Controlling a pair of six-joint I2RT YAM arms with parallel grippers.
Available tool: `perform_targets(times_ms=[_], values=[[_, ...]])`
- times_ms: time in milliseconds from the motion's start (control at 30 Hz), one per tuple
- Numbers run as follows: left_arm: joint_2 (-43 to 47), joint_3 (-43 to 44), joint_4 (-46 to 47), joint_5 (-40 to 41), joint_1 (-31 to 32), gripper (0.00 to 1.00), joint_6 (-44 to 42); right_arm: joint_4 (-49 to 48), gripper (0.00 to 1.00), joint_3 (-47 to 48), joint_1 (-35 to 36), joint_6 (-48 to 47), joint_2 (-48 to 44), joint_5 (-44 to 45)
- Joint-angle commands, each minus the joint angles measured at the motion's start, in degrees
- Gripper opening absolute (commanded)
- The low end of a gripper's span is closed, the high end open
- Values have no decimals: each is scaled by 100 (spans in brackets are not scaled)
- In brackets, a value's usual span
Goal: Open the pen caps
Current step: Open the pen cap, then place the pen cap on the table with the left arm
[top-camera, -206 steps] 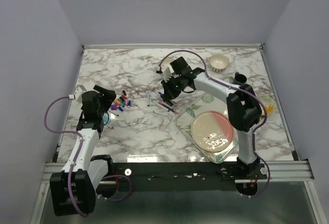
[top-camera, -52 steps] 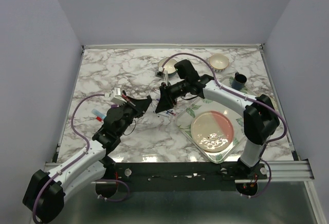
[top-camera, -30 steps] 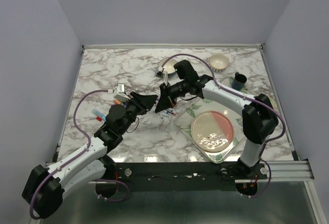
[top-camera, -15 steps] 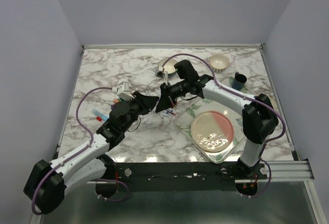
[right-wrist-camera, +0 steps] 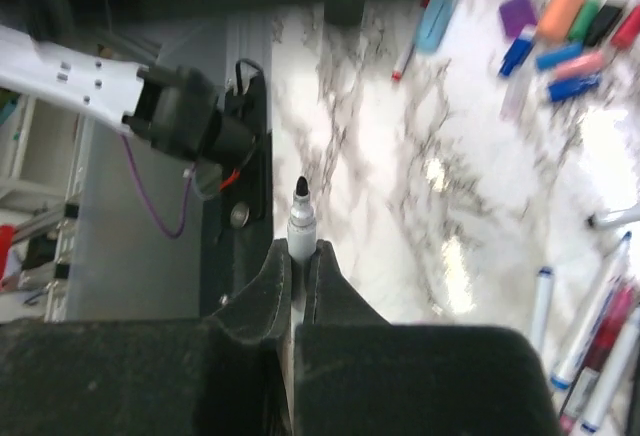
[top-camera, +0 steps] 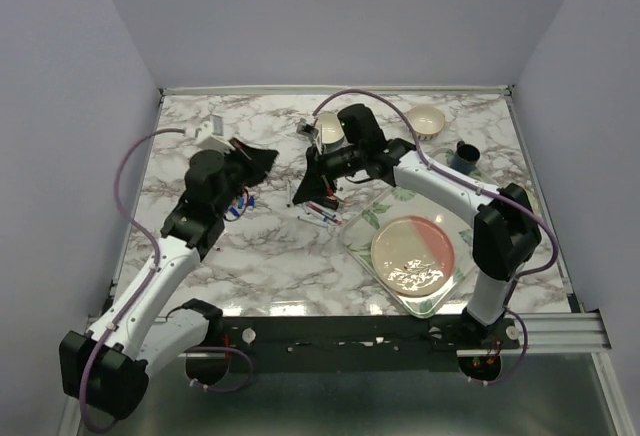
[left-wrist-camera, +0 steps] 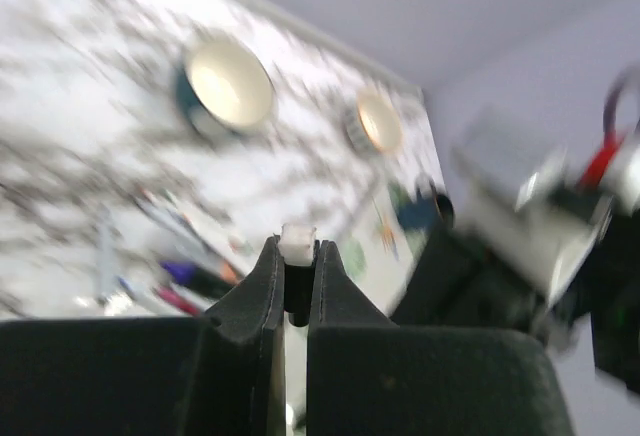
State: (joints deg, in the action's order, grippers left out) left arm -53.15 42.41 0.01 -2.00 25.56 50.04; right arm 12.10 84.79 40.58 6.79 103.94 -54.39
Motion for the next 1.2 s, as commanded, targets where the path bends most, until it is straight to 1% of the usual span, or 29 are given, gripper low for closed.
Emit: perform_targets(times_ms=[0, 167, 300, 367, 433, 600, 767, 833, 867, 900, 933, 967, 1133, 1167], values=[[-161, 566, 8, 1009, -1026, 0, -645, 1128, 1, -253, 64, -230, 162, -388], [-249, 382, 131, 842, -1237, 0, -671, 1189, 1, -209, 82, -265, 249, -301], [-231, -12, 35, 771, -1361, 0, -584, 1339, 1, -139, 82, -406, 276, 165], [-231, -197, -290, 876, -1422, 0, -470, 1418, 0, -104, 73, -546, 267, 384], [-258, -592, -483, 964, -1527, 0, -268, 1506, 1, -42, 64, -599, 267, 455], [-381, -1322, -607, 1175, -1791, 0, 190, 1532, 1, -33, 56, -626, 267, 544], [-600, -1472, -854, 1465, -1941, 1, 366, 1568, 1, 2, 47, -617, 285, 570], [-679, -1543, -932, 1624, -1985, 6, 498, 1585, 1, 2, 38, -626, 293, 570], [-784, -1552, -924, 1641, -2011, 10, 515, 1585, 0, 11, 38, -783, 302, 570], [-829, -1578, -933, 1659, -2037, 10, 533, 1594, 1, 11, 29, -775, 311, 570], [-890, -1613, -872, 1668, -2055, 14, 533, 1594, 1, 11, 29, -784, 320, 579], [-995, -1631, -854, 1676, -2073, 21, 542, 1603, 1, 20, 29, -793, 320, 570], [-1277, -1587, -643, 1633, -2178, 27, 551, 1629, 1, 28, 3, -802, 329, 579], [-1373, -1561, -617, 1633, -2187, 30, 542, 1629, 1, 37, 3, -810, 337, 579]])
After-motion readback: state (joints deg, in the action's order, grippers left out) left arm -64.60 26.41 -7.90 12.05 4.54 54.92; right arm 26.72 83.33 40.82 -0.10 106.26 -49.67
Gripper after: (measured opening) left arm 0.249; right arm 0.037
